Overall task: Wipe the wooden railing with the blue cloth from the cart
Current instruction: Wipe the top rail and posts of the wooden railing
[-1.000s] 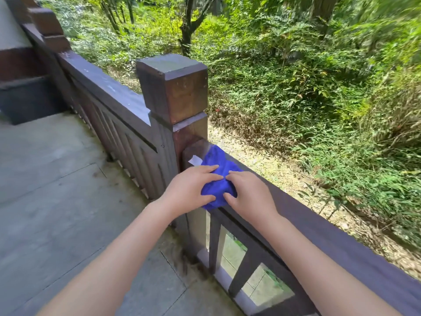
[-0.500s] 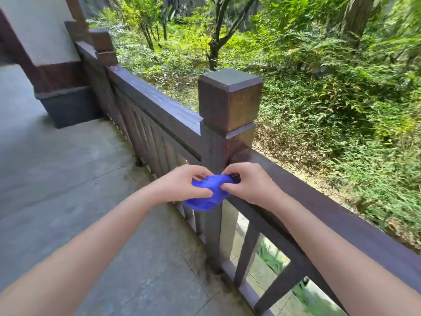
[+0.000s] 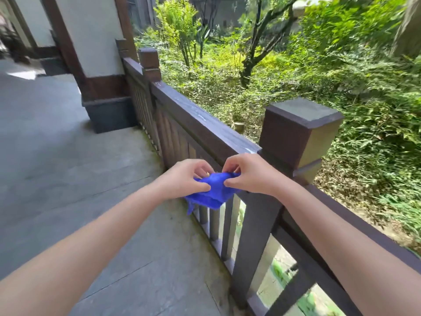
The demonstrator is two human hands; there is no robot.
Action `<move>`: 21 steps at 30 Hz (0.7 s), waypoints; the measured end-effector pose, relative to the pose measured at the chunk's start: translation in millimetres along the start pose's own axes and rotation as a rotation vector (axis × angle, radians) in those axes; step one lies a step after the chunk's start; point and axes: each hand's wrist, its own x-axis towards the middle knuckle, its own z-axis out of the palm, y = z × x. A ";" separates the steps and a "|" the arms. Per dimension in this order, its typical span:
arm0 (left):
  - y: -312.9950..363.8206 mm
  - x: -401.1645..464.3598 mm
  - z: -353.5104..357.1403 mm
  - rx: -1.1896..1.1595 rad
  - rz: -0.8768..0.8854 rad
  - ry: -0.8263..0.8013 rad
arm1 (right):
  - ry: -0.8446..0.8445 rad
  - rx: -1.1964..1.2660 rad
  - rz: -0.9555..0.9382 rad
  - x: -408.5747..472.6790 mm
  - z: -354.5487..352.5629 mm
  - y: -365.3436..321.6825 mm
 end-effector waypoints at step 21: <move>-30.7 235.4 -131.8 0.142 0.382 -0.130 | 0.266 0.098 0.274 210.1 -37.4 28.9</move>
